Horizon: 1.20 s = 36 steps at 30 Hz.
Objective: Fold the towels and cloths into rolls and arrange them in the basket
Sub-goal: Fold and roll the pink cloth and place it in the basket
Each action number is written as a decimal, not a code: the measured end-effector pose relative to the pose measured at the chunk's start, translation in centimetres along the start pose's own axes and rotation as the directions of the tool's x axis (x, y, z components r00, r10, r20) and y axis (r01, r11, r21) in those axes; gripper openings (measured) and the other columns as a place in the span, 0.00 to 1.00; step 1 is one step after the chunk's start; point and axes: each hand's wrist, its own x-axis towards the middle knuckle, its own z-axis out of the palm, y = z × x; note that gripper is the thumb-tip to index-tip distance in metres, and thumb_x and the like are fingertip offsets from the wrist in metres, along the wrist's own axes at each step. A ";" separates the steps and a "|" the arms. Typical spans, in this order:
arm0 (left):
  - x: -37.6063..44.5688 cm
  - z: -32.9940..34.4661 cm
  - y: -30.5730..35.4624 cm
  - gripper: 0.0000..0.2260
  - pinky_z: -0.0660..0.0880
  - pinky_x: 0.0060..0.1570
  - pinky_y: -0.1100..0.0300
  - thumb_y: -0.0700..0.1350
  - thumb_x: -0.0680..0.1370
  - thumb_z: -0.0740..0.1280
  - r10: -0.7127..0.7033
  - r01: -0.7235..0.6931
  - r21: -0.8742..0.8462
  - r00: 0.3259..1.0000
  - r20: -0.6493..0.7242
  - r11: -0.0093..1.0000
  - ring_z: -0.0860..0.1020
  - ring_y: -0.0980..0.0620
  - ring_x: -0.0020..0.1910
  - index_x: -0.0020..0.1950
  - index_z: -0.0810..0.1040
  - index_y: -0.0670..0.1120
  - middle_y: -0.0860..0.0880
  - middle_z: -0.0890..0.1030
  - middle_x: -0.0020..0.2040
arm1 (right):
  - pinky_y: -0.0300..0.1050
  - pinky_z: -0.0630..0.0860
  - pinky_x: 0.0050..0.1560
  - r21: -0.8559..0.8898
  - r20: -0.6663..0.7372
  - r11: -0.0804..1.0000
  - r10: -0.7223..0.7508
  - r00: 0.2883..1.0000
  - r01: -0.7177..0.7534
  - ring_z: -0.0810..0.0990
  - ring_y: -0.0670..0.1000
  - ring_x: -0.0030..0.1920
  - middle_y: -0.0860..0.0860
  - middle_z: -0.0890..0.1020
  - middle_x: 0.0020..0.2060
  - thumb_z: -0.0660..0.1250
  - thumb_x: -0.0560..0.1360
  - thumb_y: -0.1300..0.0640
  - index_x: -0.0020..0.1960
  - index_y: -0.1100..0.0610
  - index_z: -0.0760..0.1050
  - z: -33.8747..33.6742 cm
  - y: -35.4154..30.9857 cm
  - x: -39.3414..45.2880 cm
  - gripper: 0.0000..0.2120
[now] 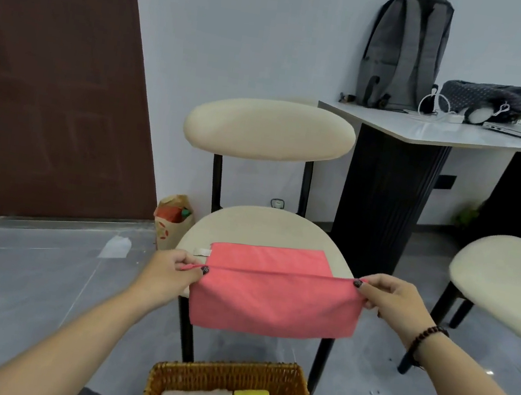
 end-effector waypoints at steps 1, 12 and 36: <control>0.8 0.3 -0.1 0.03 0.69 0.33 0.74 0.37 0.75 0.69 0.015 -0.016 -0.021 0.999 -0.045 1.000 0.77 0.59 0.44 0.47 0.82 0.42 0.51 0.82 0.44 | 0.36 0.73 0.37 0.013 -0.047 1.000 -0.024 0.999 0.025 0.77 0.48 0.36 0.52 0.81 0.35 0.68 0.75 0.63 0.42 0.60 0.81 0.5 0.0 0.8 0.04; 15.1 5.2 -3.0 0.04 0.72 0.47 0.59 0.42 0.75 0.68 0.066 -0.060 0.053 0.990 -0.128 0.997 0.78 0.53 0.48 0.43 0.79 0.50 0.54 0.81 0.44 | 0.39 0.69 0.42 -0.156 -0.201 0.987 -0.062 0.978 0.031 0.77 0.48 0.43 0.48 0.81 0.40 0.67 0.75 0.58 0.46 0.54 0.80 8.1 2.4 14.7 0.03; 22.3 6.4 -6.4 0.04 0.73 0.45 0.54 0.43 0.76 0.60 0.051 -0.095 0.572 0.994 0.093 0.815 0.75 0.47 0.46 0.42 0.71 0.48 0.49 0.78 0.43 | 0.45 0.76 0.40 -0.624 -0.128 0.780 -0.045 0.991 -0.045 0.77 0.52 0.40 0.52 0.77 0.44 0.60 0.79 0.53 0.49 0.54 0.74 10.6 5.3 20.2 0.07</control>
